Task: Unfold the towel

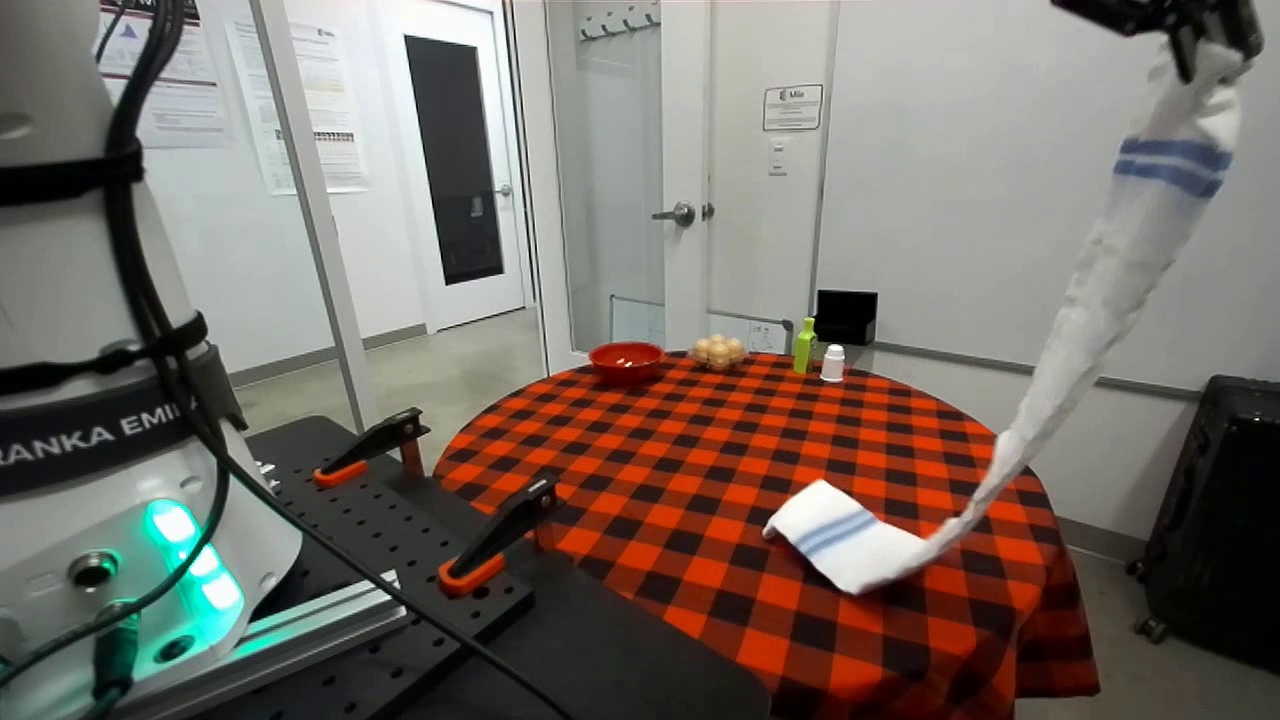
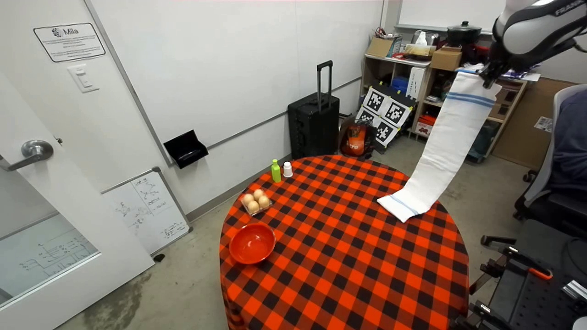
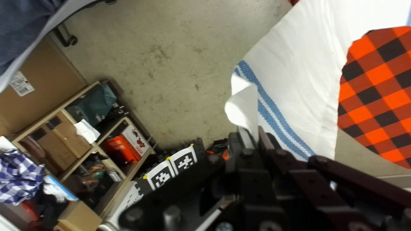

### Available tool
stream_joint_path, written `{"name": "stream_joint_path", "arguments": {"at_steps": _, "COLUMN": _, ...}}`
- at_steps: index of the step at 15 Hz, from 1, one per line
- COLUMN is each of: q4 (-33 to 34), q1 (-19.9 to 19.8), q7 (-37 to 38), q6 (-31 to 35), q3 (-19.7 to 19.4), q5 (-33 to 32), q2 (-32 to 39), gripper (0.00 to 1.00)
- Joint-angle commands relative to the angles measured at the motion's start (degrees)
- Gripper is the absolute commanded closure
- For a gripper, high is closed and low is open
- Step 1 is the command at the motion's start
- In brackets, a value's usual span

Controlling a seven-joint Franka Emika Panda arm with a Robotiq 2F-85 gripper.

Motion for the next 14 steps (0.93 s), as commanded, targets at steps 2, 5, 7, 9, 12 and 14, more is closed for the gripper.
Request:
{"name": "stream_joint_path", "arguments": {"at_steps": 2, "q4": 0.23, "q1": -4.93, "q7": 2.74, "q6": -5.64, "q3": 0.95, "q5": -6.41, "q2": -9.72, "gripper": 0.99}}
{"name": "stream_joint_path", "arguments": {"at_steps": 5, "q4": 1.92, "q1": -7.69, "q7": 2.53, "q6": -8.52, "q3": 2.00, "q5": -7.50, "q2": -12.96, "gripper": 0.99}}
{"name": "stream_joint_path", "arguments": {"at_steps": 7, "q4": 2.57, "q1": -8.66, "q7": 2.12, "q6": -9.83, "q3": 2.67, "q5": -7.26, "q2": -14.54, "gripper": 0.99}}
{"name": "stream_joint_path", "arguments": {"at_steps": 9, "q4": 2.70, "q1": -9.02, "q7": 1.47, "q6": -10.51, "q3": 3.27, "q5": -6.44, "q2": -15.56, "gripper": 0.99}}
{"name": "stream_joint_path", "arguments": {"at_steps": 12, "q4": 2.53, "q1": -9.23, "q7": 1.11, "q6": -10.51, "q3": 4.14, "q5": -6.97, "q2": -16.35, "gripper": 0.99}}
{"name": "stream_joint_path", "arguments": {"at_steps": 14, "q4": 2.49, "q1": -9.10, "q7": -0.05, "q6": -10.28, "q3": 4.40, "q5": -6.84, "q2": -16.35, "gripper": 0.99}}
